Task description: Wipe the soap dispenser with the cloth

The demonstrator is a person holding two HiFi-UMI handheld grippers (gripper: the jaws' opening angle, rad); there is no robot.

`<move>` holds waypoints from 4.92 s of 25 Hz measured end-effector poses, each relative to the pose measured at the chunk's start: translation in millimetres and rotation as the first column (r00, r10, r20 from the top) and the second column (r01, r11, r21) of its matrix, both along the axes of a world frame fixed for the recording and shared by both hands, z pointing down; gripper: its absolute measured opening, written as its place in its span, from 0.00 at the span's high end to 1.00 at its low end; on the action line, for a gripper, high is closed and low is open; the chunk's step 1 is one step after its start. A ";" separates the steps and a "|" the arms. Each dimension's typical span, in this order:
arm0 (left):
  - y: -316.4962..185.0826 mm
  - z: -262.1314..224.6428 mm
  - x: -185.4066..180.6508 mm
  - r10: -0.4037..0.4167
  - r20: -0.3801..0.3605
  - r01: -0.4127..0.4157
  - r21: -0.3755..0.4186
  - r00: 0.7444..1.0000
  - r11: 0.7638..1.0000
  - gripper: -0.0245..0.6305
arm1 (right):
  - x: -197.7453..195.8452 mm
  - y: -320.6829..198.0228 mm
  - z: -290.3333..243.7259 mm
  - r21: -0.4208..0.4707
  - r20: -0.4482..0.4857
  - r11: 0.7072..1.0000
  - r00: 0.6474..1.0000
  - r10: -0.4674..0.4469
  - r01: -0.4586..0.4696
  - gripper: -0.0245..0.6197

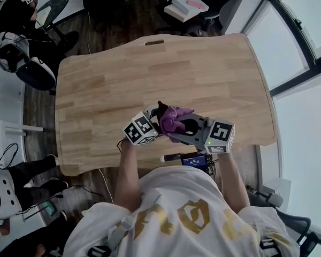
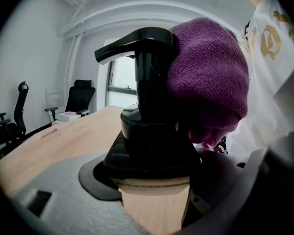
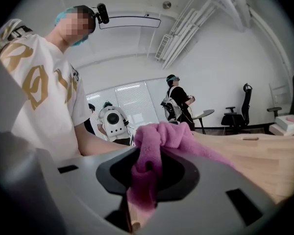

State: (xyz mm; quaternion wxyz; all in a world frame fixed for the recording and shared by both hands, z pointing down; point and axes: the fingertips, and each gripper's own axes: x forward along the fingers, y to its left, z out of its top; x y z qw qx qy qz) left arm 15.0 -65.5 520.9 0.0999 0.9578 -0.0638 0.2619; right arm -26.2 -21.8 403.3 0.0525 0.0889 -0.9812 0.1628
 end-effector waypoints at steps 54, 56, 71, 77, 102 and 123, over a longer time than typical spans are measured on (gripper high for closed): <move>13.7 -28.9 5.8 0.084 -0.046 -0.083 0.041 0.995 0.996 0.44 | 29.6 -102.0 0.4 0.055 0.004 0.852 0.853 0.521 -0.521 0.82; 13.4 -32.3 4.0 0.082 -0.060 -0.079 0.042 0.995 0.996 0.44 | 35.5 -102.3 3.2 0.032 0.009 0.841 0.842 0.540 -0.540 0.82; 3.6 -49.5 -10.5 0.029 -0.128 -0.026 0.031 0.991 0.999 0.44 | 43.9 -97.3 16.5 -0.011 0.004 0.815 0.815 0.580 -0.580 0.83; -1.4 -69.3 -21.7 -0.004 -0.204 0.010 0.032 0.979 0.999 0.44 | 40.1 -94.3 36.0 -0.052 -0.066 0.804 0.805 0.589 -0.592 0.83; 8.2 -62.0 -31.0 -0.071 -0.201 0.075 0.014 0.977 0.997 0.44 | 9.7 -59.6 -0.4 -0.111 0.090 0.891 0.889 0.450 -0.440 0.83; -8.8 -57.6 -19.6 -0.138 -0.280 0.124 -0.065 0.950 0.990 0.44 | 14.7 -15.0 -16.9 -0.186 0.293 0.978 0.946 0.141 -0.088 0.84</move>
